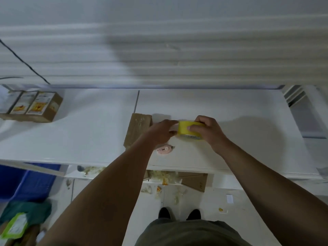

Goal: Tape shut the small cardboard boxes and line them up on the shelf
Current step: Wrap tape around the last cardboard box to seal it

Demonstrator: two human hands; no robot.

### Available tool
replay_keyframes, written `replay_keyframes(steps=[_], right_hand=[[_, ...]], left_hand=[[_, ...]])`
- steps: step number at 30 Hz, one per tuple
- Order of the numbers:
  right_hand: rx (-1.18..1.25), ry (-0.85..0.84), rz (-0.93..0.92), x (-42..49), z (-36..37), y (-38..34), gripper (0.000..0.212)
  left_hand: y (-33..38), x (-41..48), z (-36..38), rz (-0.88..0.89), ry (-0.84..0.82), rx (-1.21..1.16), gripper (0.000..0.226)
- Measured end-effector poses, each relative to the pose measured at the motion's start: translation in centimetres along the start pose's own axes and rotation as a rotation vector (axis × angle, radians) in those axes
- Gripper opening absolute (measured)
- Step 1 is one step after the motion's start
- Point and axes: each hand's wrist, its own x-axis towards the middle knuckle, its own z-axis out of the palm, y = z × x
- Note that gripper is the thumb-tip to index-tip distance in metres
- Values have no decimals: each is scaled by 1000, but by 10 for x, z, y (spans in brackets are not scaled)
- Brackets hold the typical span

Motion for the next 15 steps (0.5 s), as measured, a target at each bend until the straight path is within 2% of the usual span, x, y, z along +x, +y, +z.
replay_keyframes(steps=[5,8,10,11,12,13,14,15], right_hand=[[99,0,-204,-9,-26,-52,28],[84,-58,-221,-10,-47,-81,28],[88,-88,-217,-11,-56,-90,29],[119,-104,-209,-11,-59,-93,29],[173,-122,-194,-12,-61,-96,29],[242,-145,-174,-13,-62,-97,29],[306,-166,-157,-14,-62,-99,29],[354,-181,-148,-16,-62,-101,29]], left_hand=[[-1,-7,18,-63,26,30,61],[3,-9,24,-94,183,-205,44],[12,-15,24,-163,372,-486,39],[19,-19,23,-216,428,-689,37],[29,-23,21,-280,409,-965,30],[40,-28,19,-339,300,-1277,23],[50,-33,16,-388,118,-1562,30],[56,-40,13,-405,-80,-1781,48]])
